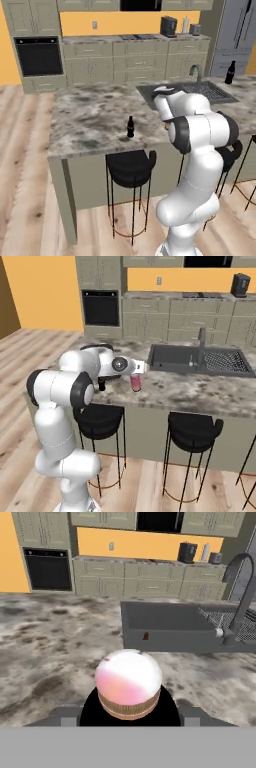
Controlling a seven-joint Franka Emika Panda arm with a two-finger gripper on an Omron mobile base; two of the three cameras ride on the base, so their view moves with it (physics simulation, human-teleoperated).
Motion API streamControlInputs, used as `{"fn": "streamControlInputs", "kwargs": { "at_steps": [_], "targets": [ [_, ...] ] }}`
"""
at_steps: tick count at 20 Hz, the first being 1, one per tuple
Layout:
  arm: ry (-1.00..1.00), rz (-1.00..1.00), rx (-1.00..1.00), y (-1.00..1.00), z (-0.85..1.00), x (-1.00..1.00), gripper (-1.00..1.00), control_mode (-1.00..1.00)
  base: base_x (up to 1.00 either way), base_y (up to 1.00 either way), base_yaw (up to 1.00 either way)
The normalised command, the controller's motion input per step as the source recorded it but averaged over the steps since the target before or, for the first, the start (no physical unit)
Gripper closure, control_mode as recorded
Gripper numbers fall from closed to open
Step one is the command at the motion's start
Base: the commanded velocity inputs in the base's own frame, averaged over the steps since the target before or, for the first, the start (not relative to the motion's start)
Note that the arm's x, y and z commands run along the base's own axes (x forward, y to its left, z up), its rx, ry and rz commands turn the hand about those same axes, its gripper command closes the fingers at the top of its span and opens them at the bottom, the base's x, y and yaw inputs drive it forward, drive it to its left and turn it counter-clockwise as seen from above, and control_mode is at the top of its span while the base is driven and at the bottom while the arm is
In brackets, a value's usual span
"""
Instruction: Place the large bottle from the dining counter next to the other large bottle outside the sink, and place the small bottle from the dining counter next to the other small bottle inside the sink.
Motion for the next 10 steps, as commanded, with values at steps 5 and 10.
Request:
{"fn": "streamControlInputs", "kwargs": {
  "at_steps": [5,10],
  "targets": [
    [0.00,0.00,0.00,0.00,0.00,0.00,1.00,1.00,-0.97,0.00,0.00],
    [0.00,0.00,0.00,0.00,0.00,0.00,1.00,1.00,-0.92,0.00,0.00]
  ]
}}
